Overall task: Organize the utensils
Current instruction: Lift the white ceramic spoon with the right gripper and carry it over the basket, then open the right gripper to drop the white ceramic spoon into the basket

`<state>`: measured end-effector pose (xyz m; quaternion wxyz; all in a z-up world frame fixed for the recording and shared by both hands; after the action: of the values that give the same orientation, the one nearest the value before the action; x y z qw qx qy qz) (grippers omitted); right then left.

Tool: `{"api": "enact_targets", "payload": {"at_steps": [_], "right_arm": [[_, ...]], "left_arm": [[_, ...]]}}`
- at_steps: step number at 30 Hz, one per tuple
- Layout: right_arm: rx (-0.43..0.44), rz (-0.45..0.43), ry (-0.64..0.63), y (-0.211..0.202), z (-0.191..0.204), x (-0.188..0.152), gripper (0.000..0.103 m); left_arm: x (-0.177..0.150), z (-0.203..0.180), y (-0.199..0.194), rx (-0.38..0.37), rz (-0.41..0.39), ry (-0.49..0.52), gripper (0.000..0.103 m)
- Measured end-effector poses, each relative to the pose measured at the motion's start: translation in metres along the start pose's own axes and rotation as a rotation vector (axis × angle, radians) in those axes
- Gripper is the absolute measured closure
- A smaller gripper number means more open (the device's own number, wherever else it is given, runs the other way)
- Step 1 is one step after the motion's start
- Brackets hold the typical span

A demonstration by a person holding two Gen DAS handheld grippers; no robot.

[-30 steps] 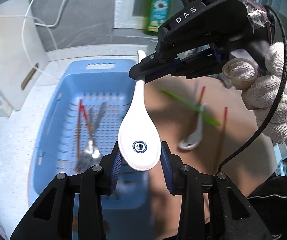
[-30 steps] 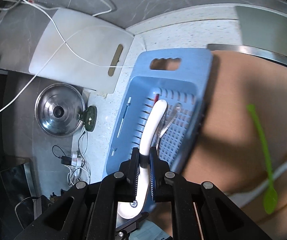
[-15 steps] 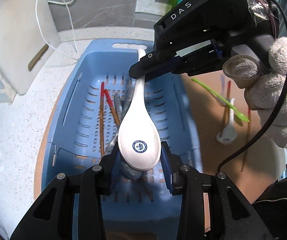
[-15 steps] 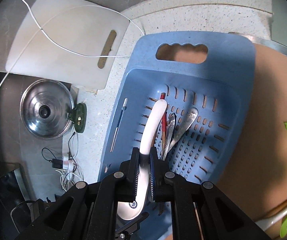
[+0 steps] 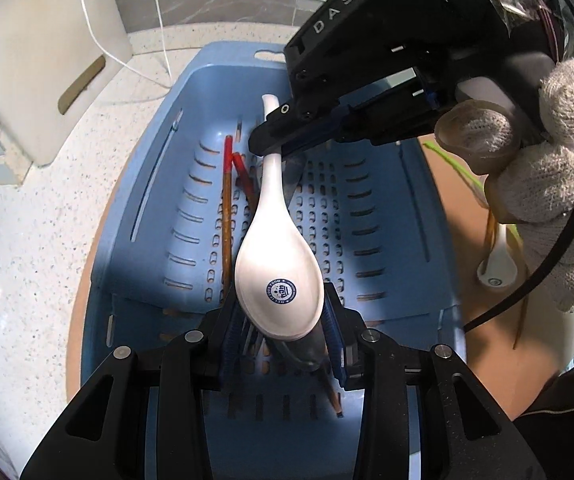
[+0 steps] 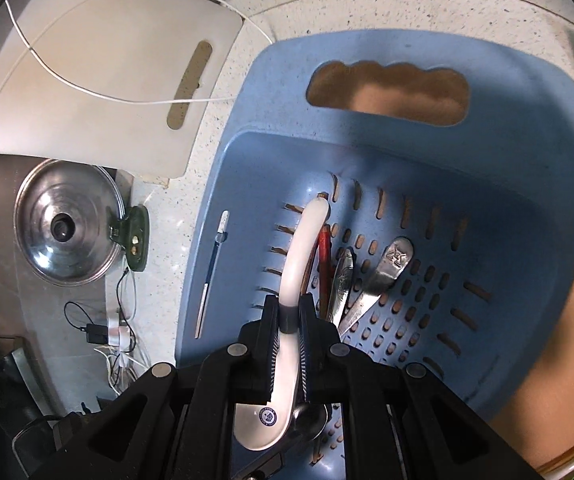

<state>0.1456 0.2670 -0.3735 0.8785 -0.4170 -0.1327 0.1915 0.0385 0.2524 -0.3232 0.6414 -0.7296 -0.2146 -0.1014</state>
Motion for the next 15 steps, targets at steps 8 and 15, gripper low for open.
{"api": "enact_targets", "payload": {"at_steps": [8,15], "right_arm": [[-0.017,0.027,-0.005,0.016,-0.001,0.002,0.094],[-0.024,0.042,-0.001,0.027,-0.002,0.001,0.094]], "left_arm": [[-0.004,0.004,0.004,0.019,0.024,0.004,0.067],[-0.008,0.006,0.008,0.026,0.042,0.000,0.067]]}}
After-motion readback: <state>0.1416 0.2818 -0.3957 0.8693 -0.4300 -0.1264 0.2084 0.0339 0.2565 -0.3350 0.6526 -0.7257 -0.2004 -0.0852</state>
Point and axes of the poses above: each gripper's, at about its wrist camera, not at the fingertips, and y roughly the way its jaws point, z to its left, x to its top, the point moved 6 cm from there along y, roughly the way its jaws point, and after that the axes turned 4 degrees about -y, right-handed, at the moved point
